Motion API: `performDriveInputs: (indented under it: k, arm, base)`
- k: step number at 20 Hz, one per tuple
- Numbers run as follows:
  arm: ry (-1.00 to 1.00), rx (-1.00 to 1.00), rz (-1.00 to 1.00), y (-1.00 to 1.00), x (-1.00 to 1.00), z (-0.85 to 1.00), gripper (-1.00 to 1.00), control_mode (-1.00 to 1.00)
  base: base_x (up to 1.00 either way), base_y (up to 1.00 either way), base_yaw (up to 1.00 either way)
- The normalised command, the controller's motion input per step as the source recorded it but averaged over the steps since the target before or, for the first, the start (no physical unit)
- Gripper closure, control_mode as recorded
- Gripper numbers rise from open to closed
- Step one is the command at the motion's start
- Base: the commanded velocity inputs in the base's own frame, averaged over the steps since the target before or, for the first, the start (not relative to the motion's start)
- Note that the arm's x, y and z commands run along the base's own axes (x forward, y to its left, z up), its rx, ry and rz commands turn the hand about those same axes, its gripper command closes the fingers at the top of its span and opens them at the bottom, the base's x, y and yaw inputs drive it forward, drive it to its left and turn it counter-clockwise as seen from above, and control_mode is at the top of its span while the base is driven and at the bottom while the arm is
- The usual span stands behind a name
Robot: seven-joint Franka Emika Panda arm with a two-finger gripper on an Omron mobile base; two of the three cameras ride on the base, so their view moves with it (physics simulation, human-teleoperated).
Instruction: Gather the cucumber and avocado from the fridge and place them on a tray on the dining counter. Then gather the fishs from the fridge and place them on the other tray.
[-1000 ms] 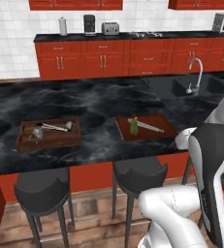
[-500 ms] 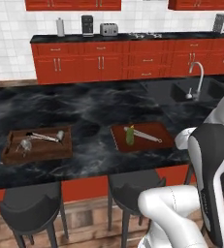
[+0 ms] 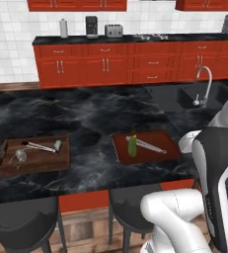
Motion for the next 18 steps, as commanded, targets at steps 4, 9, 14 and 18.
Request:
performDriveInputs:
  k: [4,9,14,18]
  arm:
    - [0.00,0.00,0.00,0.00,0.00,0.00,1.00,1.00]
    - [0.07,0.05,0.02,-0.17,0.67,0.00,1.00,-1.00]
    - [0.18,0.03,0.02,-0.07,1.00,-0.04,1.00,-1.00]
    - [0.14,0.00,0.01,0.00,0.98,-0.39,1.00,-1.00]
  base:
    - [0.50,-0.17,0.04]
    - [0.12,-0.03,0.01]
    - [0.00,0.00,0.00]
    - [0.00,0.00,0.00]
